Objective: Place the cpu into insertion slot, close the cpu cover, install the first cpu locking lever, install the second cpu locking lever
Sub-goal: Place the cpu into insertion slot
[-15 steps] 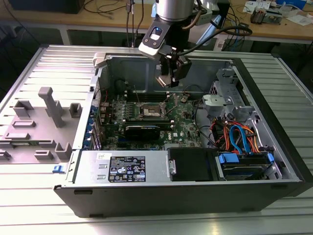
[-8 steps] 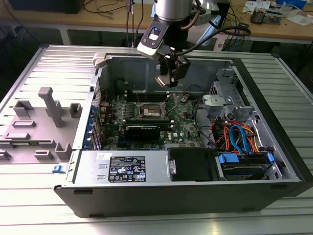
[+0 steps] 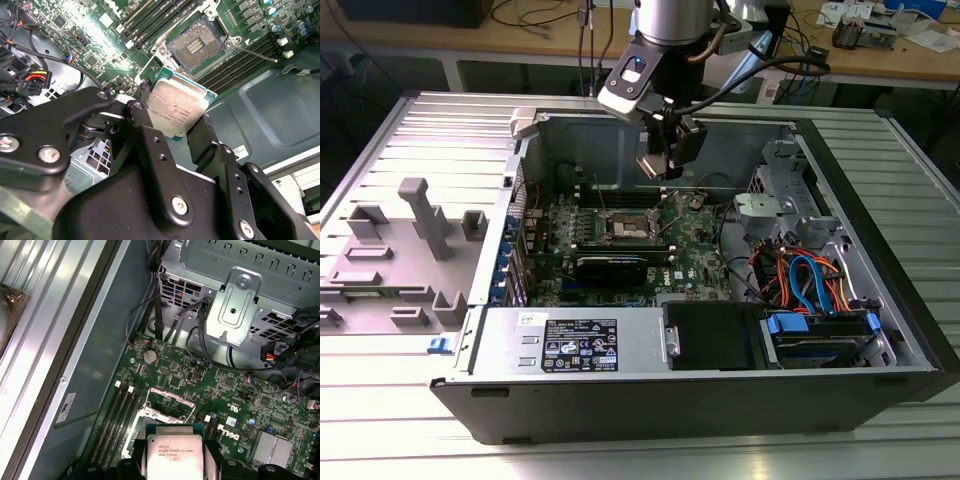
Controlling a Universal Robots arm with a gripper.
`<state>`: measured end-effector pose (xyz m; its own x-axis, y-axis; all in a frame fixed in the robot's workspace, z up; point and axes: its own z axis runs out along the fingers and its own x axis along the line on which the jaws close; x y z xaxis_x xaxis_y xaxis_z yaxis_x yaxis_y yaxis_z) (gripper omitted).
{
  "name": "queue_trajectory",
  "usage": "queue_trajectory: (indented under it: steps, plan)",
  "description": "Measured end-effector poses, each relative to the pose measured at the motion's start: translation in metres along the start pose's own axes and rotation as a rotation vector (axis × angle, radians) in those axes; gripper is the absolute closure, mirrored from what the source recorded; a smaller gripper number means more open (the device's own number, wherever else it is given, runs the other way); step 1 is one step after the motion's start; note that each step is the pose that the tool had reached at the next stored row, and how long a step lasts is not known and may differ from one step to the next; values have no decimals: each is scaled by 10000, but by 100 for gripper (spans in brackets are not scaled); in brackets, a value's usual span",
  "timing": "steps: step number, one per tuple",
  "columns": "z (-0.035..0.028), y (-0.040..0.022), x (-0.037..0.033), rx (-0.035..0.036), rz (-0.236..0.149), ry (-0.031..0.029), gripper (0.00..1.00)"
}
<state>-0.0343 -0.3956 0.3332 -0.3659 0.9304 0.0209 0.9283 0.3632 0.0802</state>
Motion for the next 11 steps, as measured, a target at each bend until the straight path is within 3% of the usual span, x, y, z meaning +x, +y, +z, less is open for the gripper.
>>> queue_trajectory:
  steps: [11]
  plan:
    - [1, 0, 0, -2, 44, -2, 46]
